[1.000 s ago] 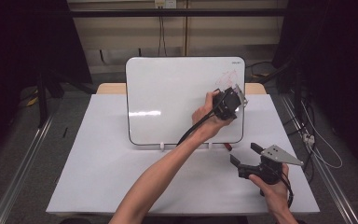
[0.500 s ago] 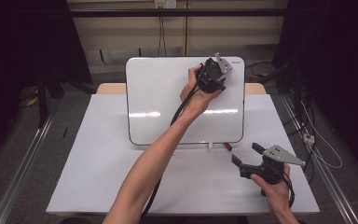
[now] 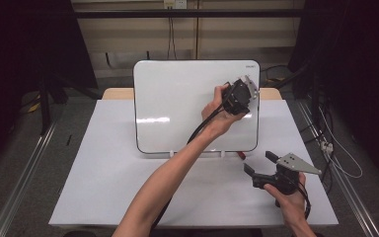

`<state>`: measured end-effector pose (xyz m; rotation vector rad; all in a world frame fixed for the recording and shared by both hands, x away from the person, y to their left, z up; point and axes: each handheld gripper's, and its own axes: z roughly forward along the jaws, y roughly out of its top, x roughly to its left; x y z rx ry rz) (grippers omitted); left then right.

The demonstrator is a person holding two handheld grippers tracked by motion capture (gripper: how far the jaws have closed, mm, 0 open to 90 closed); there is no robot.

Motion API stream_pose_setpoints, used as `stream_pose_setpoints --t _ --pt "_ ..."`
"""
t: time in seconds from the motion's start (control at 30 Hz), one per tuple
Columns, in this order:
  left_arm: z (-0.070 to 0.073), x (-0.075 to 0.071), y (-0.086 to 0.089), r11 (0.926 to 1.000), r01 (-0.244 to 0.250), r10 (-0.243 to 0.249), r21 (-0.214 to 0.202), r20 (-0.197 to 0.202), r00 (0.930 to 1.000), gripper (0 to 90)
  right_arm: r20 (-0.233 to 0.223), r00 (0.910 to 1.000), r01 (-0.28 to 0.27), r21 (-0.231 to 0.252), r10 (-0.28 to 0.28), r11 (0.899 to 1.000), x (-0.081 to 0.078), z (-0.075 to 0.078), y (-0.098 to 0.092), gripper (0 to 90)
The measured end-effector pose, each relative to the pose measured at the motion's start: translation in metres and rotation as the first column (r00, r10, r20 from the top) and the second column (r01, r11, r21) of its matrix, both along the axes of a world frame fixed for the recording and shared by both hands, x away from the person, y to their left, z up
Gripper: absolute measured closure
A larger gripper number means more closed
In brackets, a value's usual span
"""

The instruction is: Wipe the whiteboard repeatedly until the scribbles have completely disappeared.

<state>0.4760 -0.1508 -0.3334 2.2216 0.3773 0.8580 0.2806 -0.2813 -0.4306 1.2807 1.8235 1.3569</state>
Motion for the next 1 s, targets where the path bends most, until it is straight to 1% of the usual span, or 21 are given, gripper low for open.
stream_pose_setpoints --t 0.07,0.1,0.2,0.23,0.33,0.37,0.4,0.5,0.53,0.57,0.63,0.67,0.7,0.73,0.77,0.8,0.83,0.9,0.93,0.97,1.0 --pt "0.0 0.002 -0.002 0.9999 0.007 -0.007 -0.014 0.001 1.0 41.1 0.0 1.0 -0.002 0.0 0.002 1.0 0.0 0.0 0.0 7.9" --pt "0.002 0.004 -0.002 0.9999 0.01 -0.01 -0.012 0.005 0.9999 41.1 -0.001 1.0 -0.002 0.001 0.002 1.0 0.0 0.0 0.001 7.8" --pt "0.011 0.012 -0.002 0.9995 -0.004 0.004 -0.033 0.013 0.9999 41.1 -0.001 1.0 -0.004 0.003 0.004 1.0 -0.001 0.0 0.001 7.8" --pt "0.016 0.017 -0.001 0.9993 -0.009 0.01 -0.036 0.02 0.9997 41.1 -0.002 1.0 -0.005 0.005 0.005 1.0 -0.001 0.0 0.001 7.8" --pt "0.029 0.029 0.004 0.9973 -0.041 0.043 -0.062 0.032 0.9986 41.1 -0.001 1.0 -0.004 0.007 0.004 1.0 -0.001 0.0 0.0 7.8" --pt "0.033 0.034 0.006 0.9955 -0.053 0.056 -0.079 0.032 0.9979 41.1 -0.003 1.0 -0.002 0.008 0.002 1.0 -0.001 0.0 -0.001 7.9" --pt "0.037 0.038 0.01 0.9947 -0.063 0.066 -0.082 0.04 0.997 41.1 -0.001 1.0 -0.001 0.009 0.001 1.0 -0.001 0.0 -0.002 7.8" --pt "0.047 0.046 0.02 0.9898 -0.101 0.106 -0.1 0.049 0.9931 41.1 -0.002 1.0 0.004 0.013 -0.004 1.0 -0.001 -0.001 -0.003 7.8" --pt "0.048 0.047 0.021 0.9884 -0.106 0.112 -0.109 0.05 0.9924 41.1 -0.002 1.0 0.006 0.015 -0.006 1.0 -0.001 -0.001 -0.004 7.9" --pt "0.048 0.048 0.022 0.9887 -0.1 0.106 -0.111 0.046 0.9933 41.1 -0.002 1.0 0.007 0.015 -0.007 1.0 -0.001 -0.001 -0.004 7.8" --pt "0.048 0.046 0.02 0.9899 -0.108 0.114 -0.092 0.055 0.992 41.1 -0.001 1.0 0.007 0.014 -0.007 1.0 -0.001 0.0 -0.004 7.8" --pt "0.047 0.044 0.017 0.9918 -0.101 0.106 -0.077 0.053 0.993 41.1 -0.001 1.0 0.006 0.013 -0.006 1.0 -0.001 -0.001 -0.003 7.8" --pt "0.045 0.043 0.015 0.9922 -0.1 0.104 -0.074 0.046 0.9936 41.1 -0.004 1.0 0.005 0.012 -0.005 1.0 -0.001 0.0 -0.002 7.8" --pt "0.042 0.041 0.011 0.9937 -0.093 0.095 -0.062 0.04 0.9946 41.1 0.0 1.0 0.003 0.009 -0.003 1.0 -0.001 0.0 -0.002 7.9" --pt "0.04 0.039 0.008 0.9945 -0.09 0.092 -0.055 0.044 0.9948 41.1 0.0 1.0 0.002 0.01 -0.002 1.0 -0.001 0.0 -0.001 7.8" --pt "0.038 0.036 0.005 0.9962 -0.081 0.082 -0.033 0.047 0.9955 41.1 -0.001 1.0 0.001 0.01 -0.001 1.0 -0.001 0.0 -0.001 7.8" --pt "0.036 0.034 0.002 0.9969 -0.073 0.075 -0.029 0.045 0.9962 41.1 -0.002 1.0 0.0 0.01 0.0 1.0 -0.001 -0.001 -0.001 7.8" --pt "0.033 0.031 -0.003 0.9986 -0.047 0.047 -0.023 0.021 0.9987 41.1 -0.005 1.0 -0.003 0.008 0.003 1.0 -0.001 -0.001 -0.001 7.8" --pt "0.031 0.029 -0.005 0.9993 -0.032 0.032 -0.017 0.022 0.9992 41.1 -0.004 1.0 -0.001 0.011 0.001 1.0 -0.001 -0.001 -0.001 7.9" --pt "0.03 0.027 -0.009 0.9997 -0.025 0.025 0.0 0.033 0.9991 41.1 -0.004 1.0 -0.001 0.011 0.001 1.0 -0.001 -0.001 -0.001 7.9" --pt "0.03 0.027 -0.01 0.9997 -0.025 0.024 0.009 0.035 0.9991 41.1 -0.004 1.0 0.0 0.011 0.0 1.0 0.0 -0.001 -0.001 7.9"
